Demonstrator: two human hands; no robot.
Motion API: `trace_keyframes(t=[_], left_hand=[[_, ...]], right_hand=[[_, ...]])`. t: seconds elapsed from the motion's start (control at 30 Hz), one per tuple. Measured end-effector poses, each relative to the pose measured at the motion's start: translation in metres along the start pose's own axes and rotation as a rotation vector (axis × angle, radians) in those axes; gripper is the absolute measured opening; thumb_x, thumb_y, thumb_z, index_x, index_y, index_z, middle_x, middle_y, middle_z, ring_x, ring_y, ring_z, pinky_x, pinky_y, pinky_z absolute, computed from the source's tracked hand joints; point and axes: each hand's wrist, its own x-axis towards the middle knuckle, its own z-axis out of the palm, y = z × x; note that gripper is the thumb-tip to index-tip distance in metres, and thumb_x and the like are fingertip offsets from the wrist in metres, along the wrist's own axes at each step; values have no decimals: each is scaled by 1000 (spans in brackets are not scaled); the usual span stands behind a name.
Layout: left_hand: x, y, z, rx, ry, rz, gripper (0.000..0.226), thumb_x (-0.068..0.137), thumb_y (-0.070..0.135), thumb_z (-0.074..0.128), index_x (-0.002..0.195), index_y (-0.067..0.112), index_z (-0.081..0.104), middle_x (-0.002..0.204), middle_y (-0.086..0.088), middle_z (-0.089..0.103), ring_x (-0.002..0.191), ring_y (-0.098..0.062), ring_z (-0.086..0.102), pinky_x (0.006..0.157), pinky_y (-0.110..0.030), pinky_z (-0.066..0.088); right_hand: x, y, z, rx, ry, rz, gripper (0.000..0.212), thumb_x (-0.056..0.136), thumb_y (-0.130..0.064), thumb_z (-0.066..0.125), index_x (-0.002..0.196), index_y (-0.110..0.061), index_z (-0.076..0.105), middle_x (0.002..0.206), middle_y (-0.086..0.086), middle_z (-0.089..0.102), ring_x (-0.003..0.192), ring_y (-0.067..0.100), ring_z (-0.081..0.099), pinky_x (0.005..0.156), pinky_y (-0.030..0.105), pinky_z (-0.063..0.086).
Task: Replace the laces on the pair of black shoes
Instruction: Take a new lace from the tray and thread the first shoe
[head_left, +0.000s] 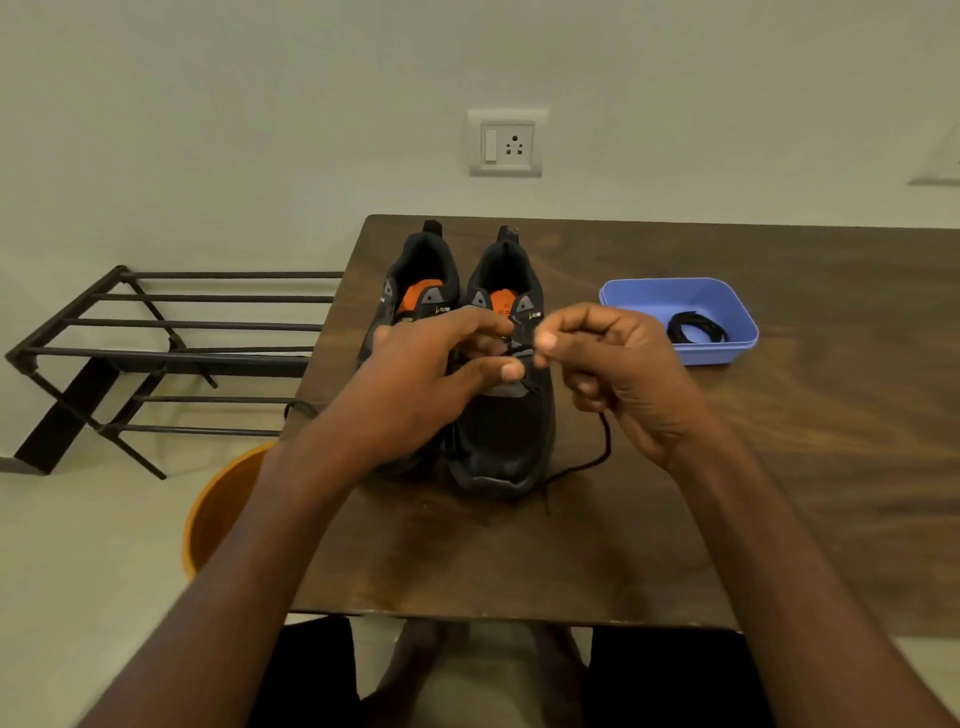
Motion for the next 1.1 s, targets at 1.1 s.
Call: trace_keyframes(t=[1.1], left_hand=[[23,-14,23,27,269,125,64,90,34,77,146,20,51,144,4,55,135,-9,47,113,-31,42]], right_hand=[[22,31,9,-135,116,-75,13,98,-14,67,105,-14,77,92,-1,77,73,3,65,55,16,46]])
